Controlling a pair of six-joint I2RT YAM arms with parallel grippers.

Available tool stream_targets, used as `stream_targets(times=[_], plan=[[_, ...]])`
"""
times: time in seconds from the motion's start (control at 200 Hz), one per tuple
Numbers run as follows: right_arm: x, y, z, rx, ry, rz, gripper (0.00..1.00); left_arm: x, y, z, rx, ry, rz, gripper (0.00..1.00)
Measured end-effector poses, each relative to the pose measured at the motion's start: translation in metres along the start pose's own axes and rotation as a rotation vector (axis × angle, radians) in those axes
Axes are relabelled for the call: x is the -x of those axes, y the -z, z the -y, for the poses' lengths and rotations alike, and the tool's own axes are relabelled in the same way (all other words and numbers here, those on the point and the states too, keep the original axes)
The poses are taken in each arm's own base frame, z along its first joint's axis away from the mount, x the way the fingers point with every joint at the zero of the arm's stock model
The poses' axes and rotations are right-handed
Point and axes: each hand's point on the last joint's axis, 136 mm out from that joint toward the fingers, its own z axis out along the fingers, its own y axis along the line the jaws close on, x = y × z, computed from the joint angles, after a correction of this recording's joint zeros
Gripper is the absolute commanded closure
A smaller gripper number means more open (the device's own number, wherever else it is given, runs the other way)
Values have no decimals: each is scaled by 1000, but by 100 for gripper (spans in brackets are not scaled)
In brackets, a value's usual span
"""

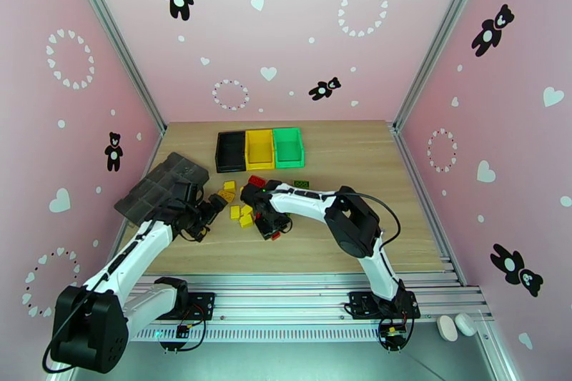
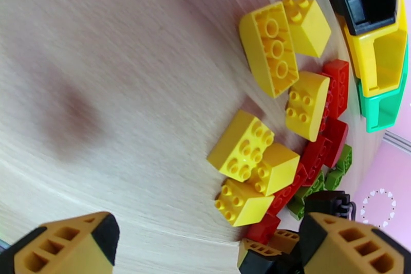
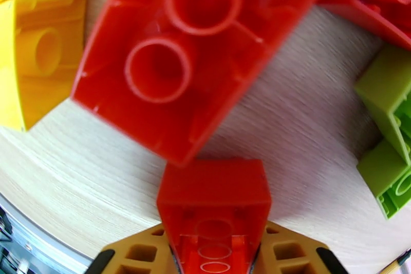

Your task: Sort the legos into containers by color

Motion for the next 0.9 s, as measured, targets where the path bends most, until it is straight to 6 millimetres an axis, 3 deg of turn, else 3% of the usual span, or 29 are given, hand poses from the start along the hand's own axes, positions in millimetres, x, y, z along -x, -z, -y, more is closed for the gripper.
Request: stream_targets(times=[0.145, 0.335, 0.465, 0.616, 0.901], plan=[[5, 9, 4, 13, -19, 22, 71, -14, -13, 12, -12, -39, -60, 2], [32, 54, 34, 105, -142, 132, 73, -27, -29, 54, -95, -80, -122, 2], [56, 79, 71, 185, -273, 206, 73, -29, -38, 96, -174, -97, -160, 2], [80, 93, 112, 257, -409, 263, 73, -30, -46, 163, -302, -139, -208, 1], [144, 130, 164, 375, -562, 408, 70, -18, -77, 252, -469, -114, -295, 3]])
